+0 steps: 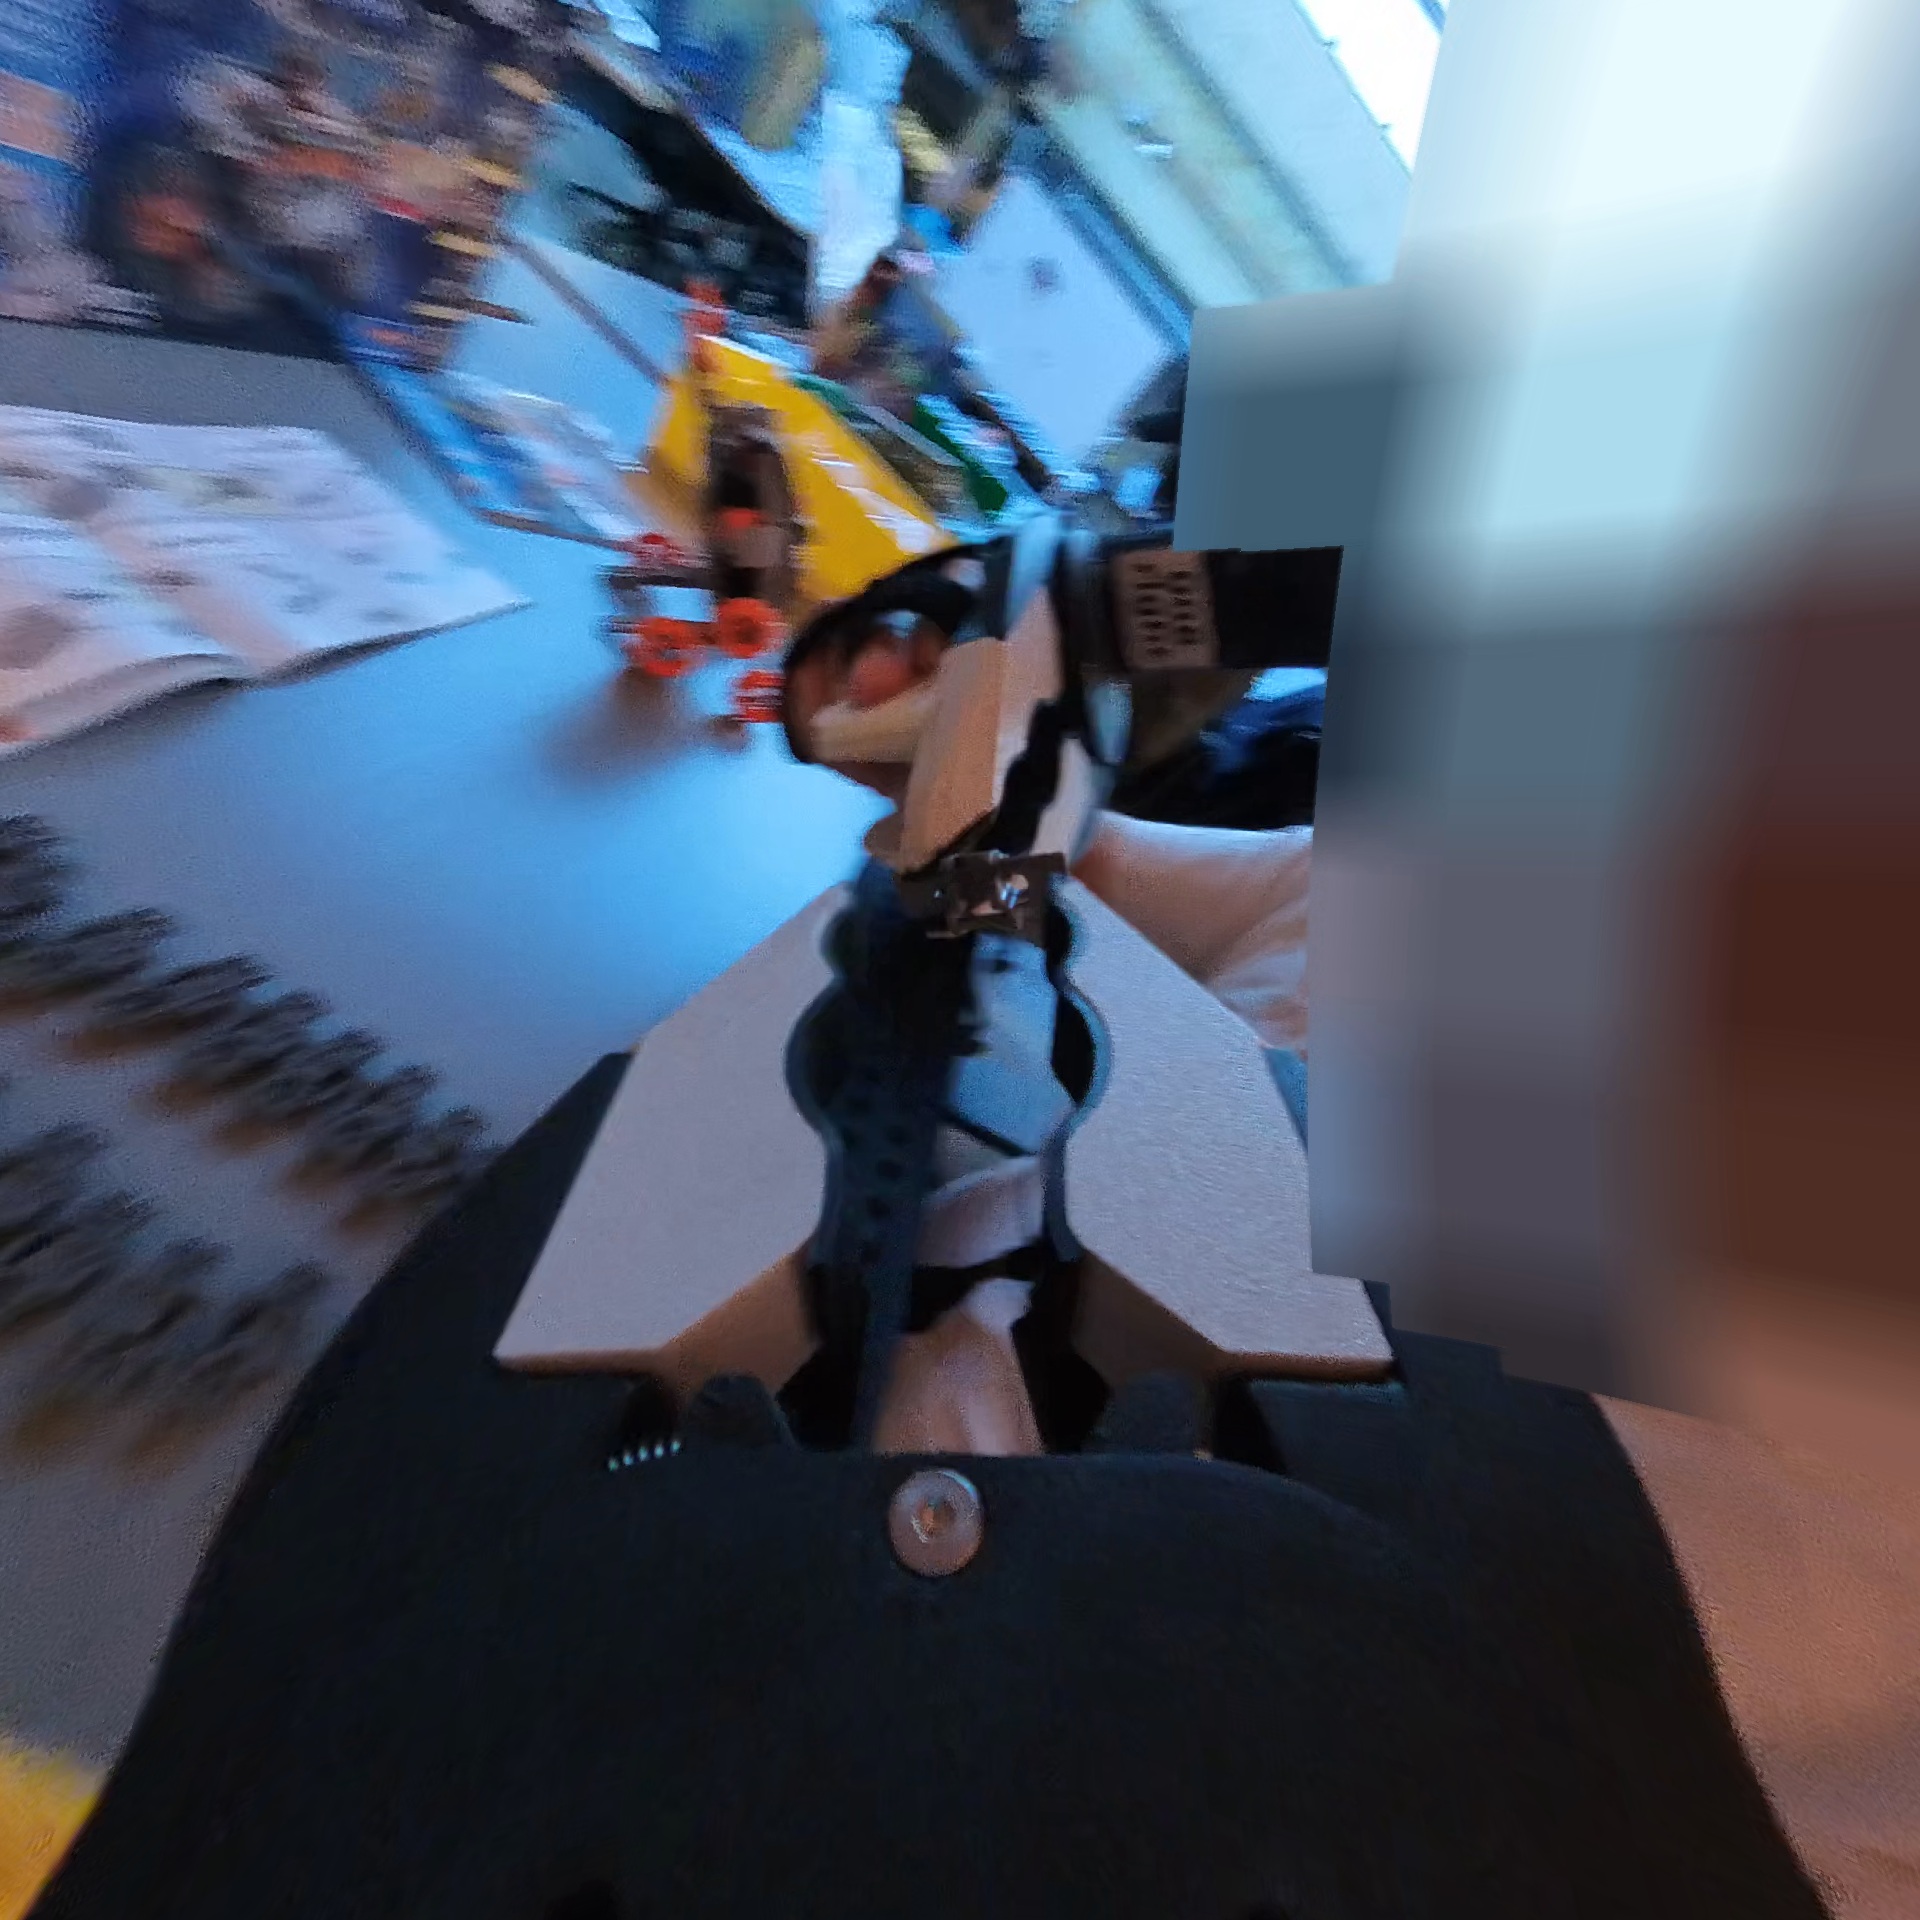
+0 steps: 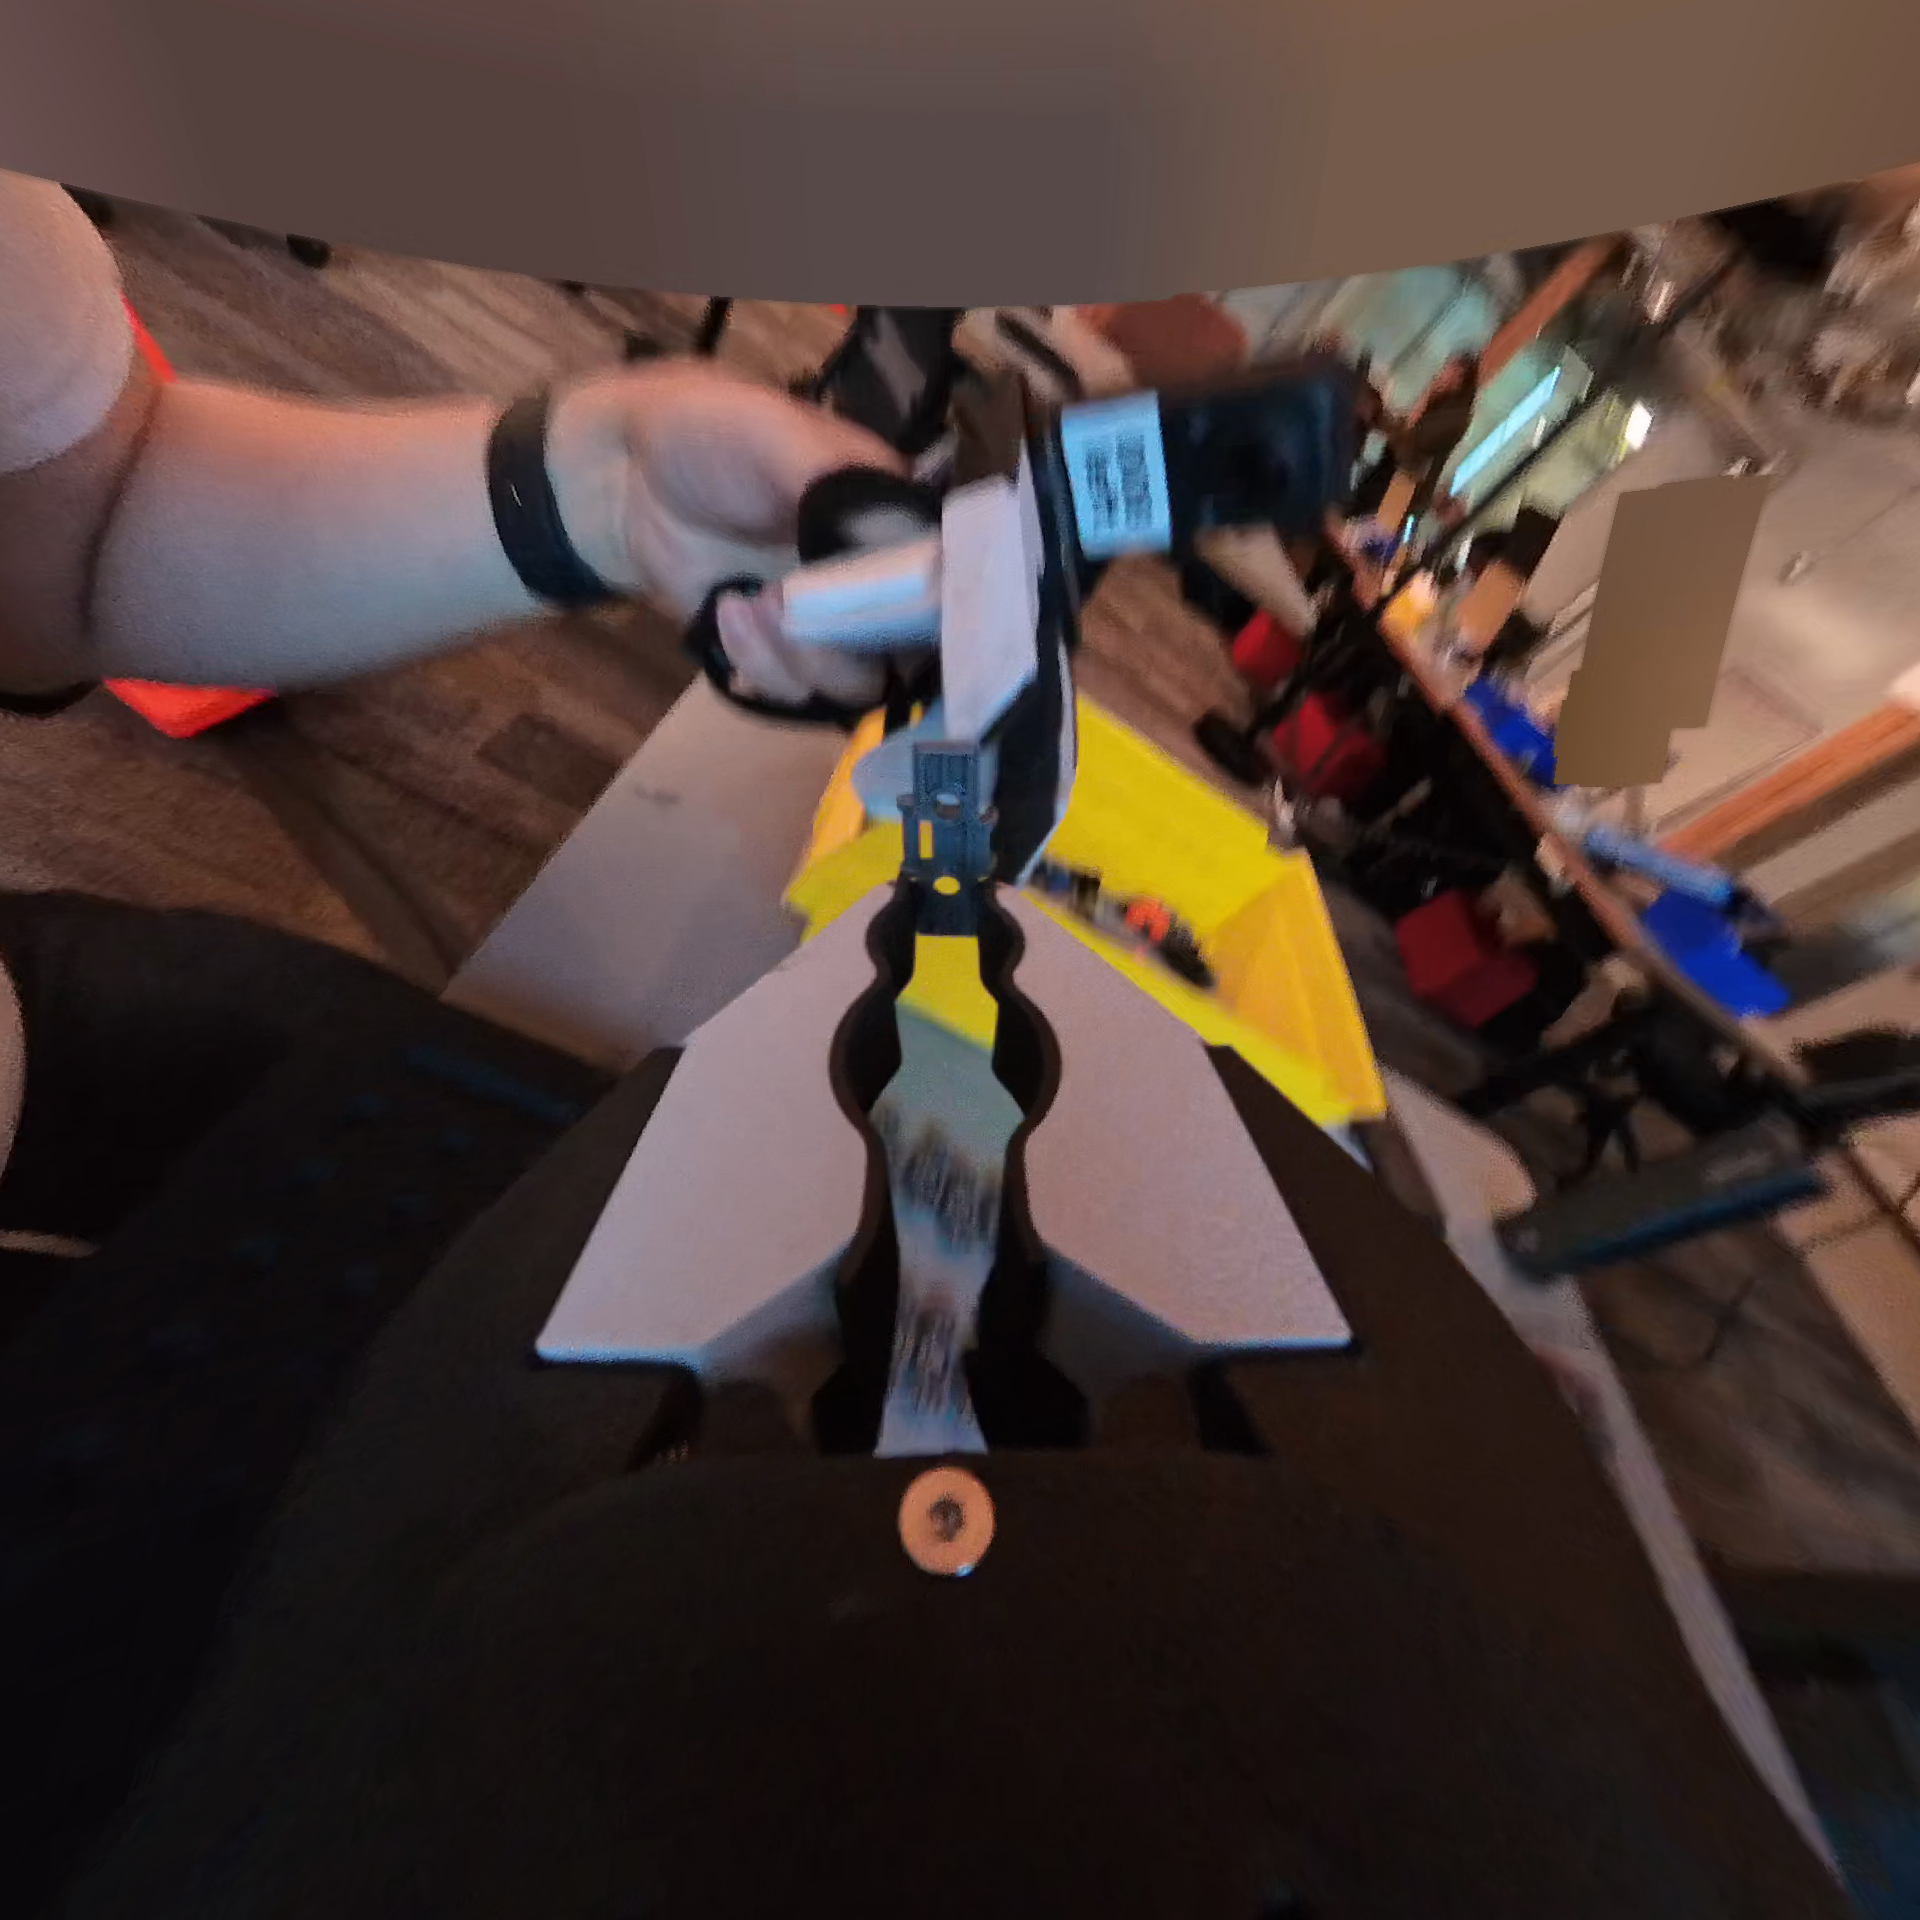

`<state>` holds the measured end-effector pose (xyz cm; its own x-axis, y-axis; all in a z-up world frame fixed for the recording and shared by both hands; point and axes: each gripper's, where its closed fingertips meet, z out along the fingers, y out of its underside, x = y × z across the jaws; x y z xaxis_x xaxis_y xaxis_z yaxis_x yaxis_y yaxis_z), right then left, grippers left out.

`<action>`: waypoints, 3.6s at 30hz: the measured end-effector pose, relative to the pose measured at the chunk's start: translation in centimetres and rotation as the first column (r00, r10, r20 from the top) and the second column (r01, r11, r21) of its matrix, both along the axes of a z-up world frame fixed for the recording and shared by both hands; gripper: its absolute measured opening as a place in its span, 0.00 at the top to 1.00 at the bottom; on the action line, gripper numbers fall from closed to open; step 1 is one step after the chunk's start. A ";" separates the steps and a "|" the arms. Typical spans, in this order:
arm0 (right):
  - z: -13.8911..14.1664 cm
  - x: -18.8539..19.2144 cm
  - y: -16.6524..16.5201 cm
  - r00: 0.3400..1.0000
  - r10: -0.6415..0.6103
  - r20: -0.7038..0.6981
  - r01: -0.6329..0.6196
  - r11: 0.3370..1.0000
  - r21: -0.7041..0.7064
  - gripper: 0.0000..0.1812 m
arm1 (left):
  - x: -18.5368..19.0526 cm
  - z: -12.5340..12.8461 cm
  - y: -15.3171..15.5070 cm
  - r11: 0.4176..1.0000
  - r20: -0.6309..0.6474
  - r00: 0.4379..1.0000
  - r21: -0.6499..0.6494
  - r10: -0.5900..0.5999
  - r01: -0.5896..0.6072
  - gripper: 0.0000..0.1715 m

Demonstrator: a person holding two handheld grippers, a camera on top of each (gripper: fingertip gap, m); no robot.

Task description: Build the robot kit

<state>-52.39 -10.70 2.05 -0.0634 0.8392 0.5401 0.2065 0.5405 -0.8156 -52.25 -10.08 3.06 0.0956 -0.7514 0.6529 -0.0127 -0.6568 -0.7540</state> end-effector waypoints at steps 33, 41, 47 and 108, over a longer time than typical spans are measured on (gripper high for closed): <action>-14.9 10.3 13.0 0.724 -0.333 0.604 0.598 0.739 -0.310 0.85 | -18.5 -5.2 7.9 0.831 -0.455 0.696 0.274 0.555 -0.484 0.79; -14.8 11.0 7.6 0.841 -0.349 0.413 0.534 0.661 -0.527 0.85 | -19.1 -12.5 13.7 0.953 -0.793 0.542 0.158 0.278 -0.258 0.91; -12.6 11.4 8.5 0.868 -0.399 0.295 0.495 0.648 -0.579 0.85 | -19.8 -15.9 14.0 0.981 -0.903 0.387 0.149 0.185 -0.123 0.89; -14.3 11.8 9.6 0.843 -0.409 0.350 0.538 0.631 -0.558 0.87 | -20.1 -18.7 19.5 0.976 -0.924 0.346 0.098 0.161 -0.193 0.92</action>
